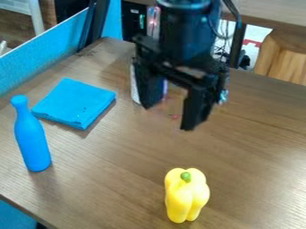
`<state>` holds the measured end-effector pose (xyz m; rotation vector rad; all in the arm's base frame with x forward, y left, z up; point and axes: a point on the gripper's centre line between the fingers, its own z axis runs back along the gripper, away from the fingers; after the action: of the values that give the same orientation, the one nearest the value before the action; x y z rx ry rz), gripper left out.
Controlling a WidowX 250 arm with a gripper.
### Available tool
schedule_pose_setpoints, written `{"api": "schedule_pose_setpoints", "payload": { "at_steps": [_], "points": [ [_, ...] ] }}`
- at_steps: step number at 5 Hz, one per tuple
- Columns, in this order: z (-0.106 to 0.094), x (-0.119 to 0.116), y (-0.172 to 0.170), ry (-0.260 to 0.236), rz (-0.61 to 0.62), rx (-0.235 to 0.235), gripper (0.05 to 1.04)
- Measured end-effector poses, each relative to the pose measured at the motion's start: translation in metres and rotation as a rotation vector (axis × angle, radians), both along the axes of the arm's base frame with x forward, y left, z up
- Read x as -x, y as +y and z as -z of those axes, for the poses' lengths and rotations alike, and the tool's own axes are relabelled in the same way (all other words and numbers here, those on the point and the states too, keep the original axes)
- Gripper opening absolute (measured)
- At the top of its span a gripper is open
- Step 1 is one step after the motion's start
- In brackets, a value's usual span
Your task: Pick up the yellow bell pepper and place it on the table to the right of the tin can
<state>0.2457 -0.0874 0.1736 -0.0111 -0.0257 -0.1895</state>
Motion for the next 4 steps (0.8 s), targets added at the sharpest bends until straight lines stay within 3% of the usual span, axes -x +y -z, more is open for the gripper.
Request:
{"api": "schedule_pose_setpoints", "payload": {
  "at_steps": [2, 4],
  "points": [
    [0.021, 0.002, -0.019, -0.056, 0.054, -0.078, 1.003],
    [0.034, 0.0, -0.027, -0.11, 0.142, -0.071, 1.003]
  ]
}}
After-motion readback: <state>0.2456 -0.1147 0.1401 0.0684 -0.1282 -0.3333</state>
